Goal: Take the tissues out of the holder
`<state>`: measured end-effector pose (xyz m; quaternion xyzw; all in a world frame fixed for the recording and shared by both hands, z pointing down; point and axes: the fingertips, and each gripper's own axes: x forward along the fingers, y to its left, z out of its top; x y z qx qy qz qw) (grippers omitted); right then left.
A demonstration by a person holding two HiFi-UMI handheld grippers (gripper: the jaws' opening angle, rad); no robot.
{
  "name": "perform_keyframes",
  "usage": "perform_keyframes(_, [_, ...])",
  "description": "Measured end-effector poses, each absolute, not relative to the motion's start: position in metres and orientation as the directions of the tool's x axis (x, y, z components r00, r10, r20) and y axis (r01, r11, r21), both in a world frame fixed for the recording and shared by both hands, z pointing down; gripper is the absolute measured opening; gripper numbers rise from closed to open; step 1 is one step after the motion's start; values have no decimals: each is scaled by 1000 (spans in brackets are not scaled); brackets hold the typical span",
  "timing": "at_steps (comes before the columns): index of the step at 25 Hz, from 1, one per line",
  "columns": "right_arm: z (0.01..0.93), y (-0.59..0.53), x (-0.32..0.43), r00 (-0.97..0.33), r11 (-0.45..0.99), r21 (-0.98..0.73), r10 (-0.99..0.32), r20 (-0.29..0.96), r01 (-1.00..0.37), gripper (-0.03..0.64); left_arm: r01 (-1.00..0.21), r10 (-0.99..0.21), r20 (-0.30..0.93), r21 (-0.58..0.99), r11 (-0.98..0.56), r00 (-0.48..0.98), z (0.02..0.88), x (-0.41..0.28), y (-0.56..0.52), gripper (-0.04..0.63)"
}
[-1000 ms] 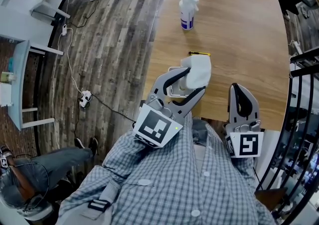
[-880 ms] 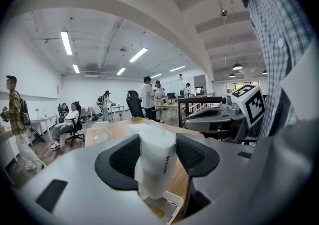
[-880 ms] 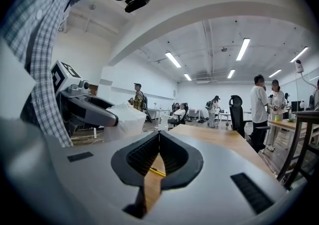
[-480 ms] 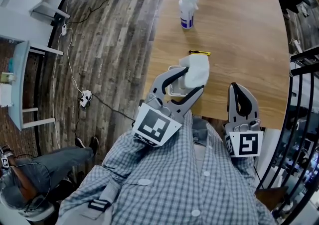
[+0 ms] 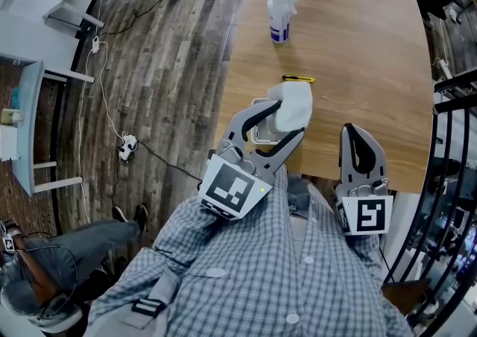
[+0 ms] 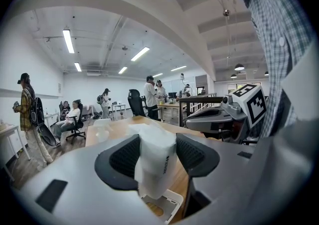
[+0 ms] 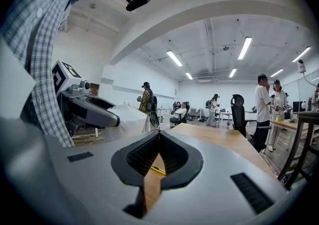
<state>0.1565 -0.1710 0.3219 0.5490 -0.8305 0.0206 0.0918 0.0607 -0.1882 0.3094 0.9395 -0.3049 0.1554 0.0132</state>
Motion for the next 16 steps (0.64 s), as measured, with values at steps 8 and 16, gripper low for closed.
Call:
perform_keyframes(8, [323,-173,150,-388,407,72,-902,188,-911,12,-579,-568,302,-64,-813,765,309,55,-191,241])
perform_keyframes(16, [324,-173,154,-392,406,49,-903,174,-913,12,-582,-571,306,-62,-811,762,315,63,-188,241])
